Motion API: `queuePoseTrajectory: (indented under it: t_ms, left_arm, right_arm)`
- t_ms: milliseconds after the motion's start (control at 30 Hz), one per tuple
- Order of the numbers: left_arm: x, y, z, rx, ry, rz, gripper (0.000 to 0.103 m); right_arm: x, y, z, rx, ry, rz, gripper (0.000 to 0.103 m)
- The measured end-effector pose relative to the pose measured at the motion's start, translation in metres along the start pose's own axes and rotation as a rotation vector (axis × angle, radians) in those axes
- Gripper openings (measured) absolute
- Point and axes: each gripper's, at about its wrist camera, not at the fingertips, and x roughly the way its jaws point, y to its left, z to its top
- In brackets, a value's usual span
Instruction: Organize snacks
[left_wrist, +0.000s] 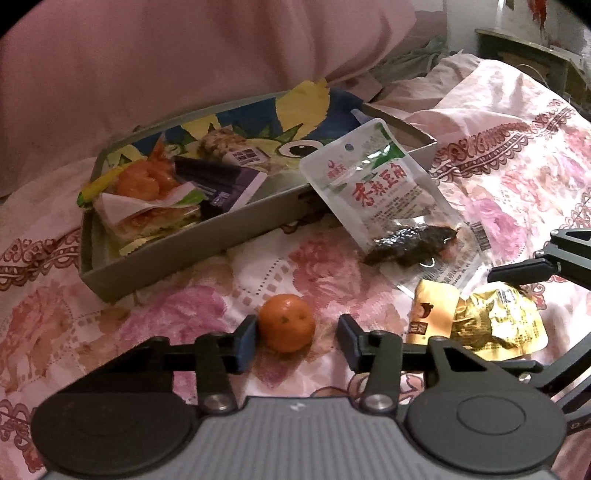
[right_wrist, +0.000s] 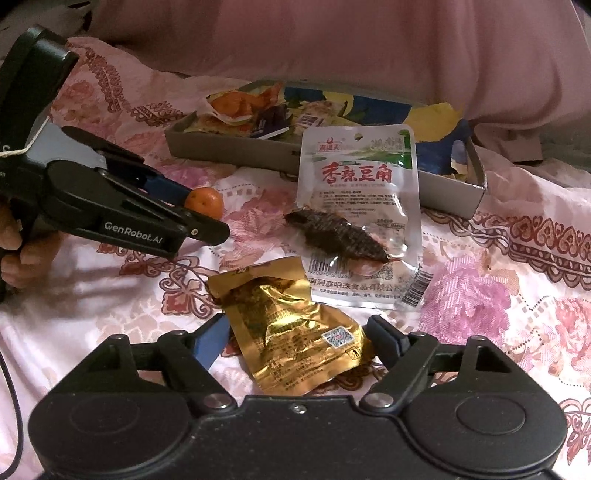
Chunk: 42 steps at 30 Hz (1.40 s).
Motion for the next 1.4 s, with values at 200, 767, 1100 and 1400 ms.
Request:
queuePoseTrajectory:
  t_ms: [200,767,1100,1400]
  left_arm:
    - [-0.001,0.003,0.000,-0.022,0.002,-0.012,0.041]
    - [-0.005,-0.002,0.000,-0.028,0.007,-0.006,0.036]
    - [-0.008,-0.003,0.000,-0.034,0.001,-0.016,0.036]
    - [-0.010,-0.003,0.001,-0.041,-0.002,-0.019,0.036]
  right_arm:
    - [-0.002,0.004,-0.001,-0.011,-0.018,-0.002,0.071]
    - [-0.004,0.007,-0.001,-0.010,-0.048,-0.012,0.057]
    - [-0.008,0.008,0.001,0.010,-0.073,0.004,0.047]
    - [-0.012,0.006,0.002,0.042,-0.106,0.026,0.029]
